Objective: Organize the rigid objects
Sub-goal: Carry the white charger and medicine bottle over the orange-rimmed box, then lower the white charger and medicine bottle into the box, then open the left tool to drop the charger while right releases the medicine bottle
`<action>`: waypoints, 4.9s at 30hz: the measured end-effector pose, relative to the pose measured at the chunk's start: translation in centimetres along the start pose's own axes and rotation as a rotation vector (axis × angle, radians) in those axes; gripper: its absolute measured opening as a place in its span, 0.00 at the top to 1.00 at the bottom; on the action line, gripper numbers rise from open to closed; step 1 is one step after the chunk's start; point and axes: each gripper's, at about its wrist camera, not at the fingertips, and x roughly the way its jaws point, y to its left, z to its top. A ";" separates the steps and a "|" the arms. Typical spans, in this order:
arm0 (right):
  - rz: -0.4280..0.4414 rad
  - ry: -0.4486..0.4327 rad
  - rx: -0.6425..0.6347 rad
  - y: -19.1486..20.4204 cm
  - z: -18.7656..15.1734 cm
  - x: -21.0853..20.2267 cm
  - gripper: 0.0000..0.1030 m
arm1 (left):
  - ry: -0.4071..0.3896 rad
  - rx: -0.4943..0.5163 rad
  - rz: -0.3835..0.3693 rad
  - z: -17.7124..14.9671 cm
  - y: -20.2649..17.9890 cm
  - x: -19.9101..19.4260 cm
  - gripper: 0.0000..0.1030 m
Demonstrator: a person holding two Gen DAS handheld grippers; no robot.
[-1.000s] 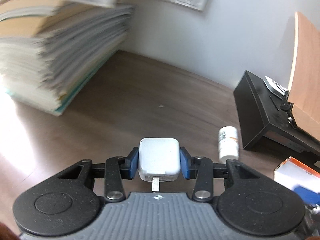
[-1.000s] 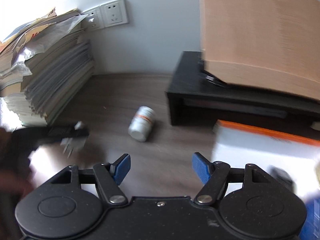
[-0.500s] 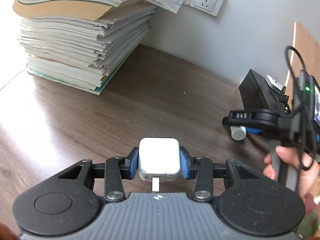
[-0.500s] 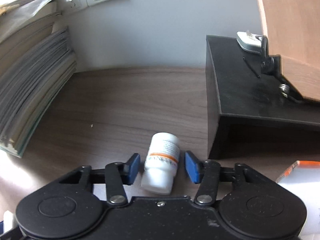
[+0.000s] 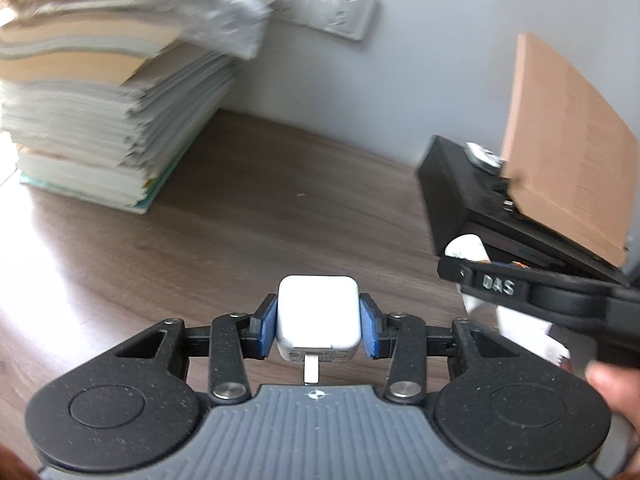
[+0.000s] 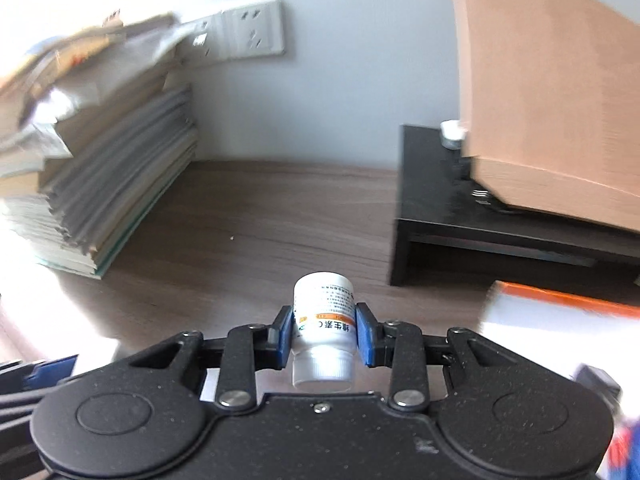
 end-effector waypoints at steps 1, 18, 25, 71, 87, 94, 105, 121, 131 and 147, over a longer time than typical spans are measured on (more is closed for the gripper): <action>0.004 -0.004 0.009 -0.3 -0.3 -1.1 0.61 | -0.001 0.009 -0.015 -0.1 -0.6 -0.3 0.59; -0.209 -0.104 0.179 -11.1 -7.5 -16.1 0.61 | 0.028 0.200 -0.265 -4.0 -13.5 -3.3 0.59; -0.281 -0.126 0.250 -15.3 -9.7 -19.2 0.61 | 0.042 0.269 -0.328 -5.2 -18.2 -2.8 0.59; -0.286 -0.075 0.277 -19.4 -14.2 -22.0 0.61 | 0.094 0.308 -0.325 -7.8 -23.0 -1.4 0.59; -0.237 -0.108 0.236 -18.9 -11.6 -20.7 0.61 | 0.082 0.295 -0.307 -7.1 -22.7 -1.0 0.59; -0.213 -0.118 0.216 -18.7 -10.5 -19.8 0.61 | 0.085 0.290 -0.293 -6.8 -22.5 -0.5 0.59; -0.197 -0.122 0.194 -18.6 -9.2 -18.7 0.61 | 0.100 0.292 -0.289 -6.7 -22.7 0.5 0.59; -0.161 -0.105 0.171 -18.8 -7.9 -16.5 0.60 | 0.126 0.286 -0.280 -6.5 -22.6 2.0 0.59; -0.113 -0.098 0.149 -19.2 -6.6 -13.7 0.60 | 0.158 0.270 -0.269 -6.3 -21.8 3.3 0.59; -0.200 -0.178 0.234 -21.7 -8.1 -17.3 0.40 | 0.209 0.310 -0.355 -7.3 -24.1 4.3 0.59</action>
